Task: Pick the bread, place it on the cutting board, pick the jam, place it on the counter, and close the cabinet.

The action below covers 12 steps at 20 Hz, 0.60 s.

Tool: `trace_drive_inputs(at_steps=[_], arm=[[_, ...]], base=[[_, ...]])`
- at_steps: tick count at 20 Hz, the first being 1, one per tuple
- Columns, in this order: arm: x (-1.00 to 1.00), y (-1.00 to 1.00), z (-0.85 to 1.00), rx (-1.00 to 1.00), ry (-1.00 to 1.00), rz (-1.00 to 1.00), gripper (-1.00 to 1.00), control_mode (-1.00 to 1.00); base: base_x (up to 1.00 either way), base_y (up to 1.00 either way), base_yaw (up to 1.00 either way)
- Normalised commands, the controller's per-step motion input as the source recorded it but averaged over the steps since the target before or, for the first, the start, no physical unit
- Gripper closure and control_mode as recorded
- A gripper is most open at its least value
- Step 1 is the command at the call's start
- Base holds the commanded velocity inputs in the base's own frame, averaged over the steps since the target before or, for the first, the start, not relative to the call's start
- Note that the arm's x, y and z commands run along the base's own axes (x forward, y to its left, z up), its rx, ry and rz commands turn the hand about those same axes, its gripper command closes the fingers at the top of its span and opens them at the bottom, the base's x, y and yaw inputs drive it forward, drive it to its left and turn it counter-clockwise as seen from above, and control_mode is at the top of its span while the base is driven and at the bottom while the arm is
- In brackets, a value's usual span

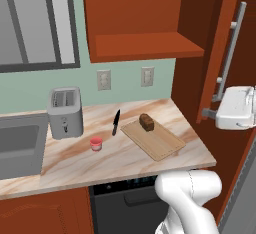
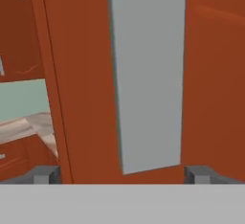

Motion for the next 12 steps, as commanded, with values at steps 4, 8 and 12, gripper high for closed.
trace_drive_inputs(at_steps=[4,8,12], arm=[[0.35,0.0,0.0,0.06,0.0,0.09,-1.0,-1.0],[0.31,0.0,0.0,0.08,0.0,0.17,-1.0,-1.0],[0.33,0.0,0.0,0.06,0.0,0.17,-1.0,-1.0]], base=[[0.0,0.0,0.0],[0.0,0.0,0.0],[0.0,0.0,0.0]])
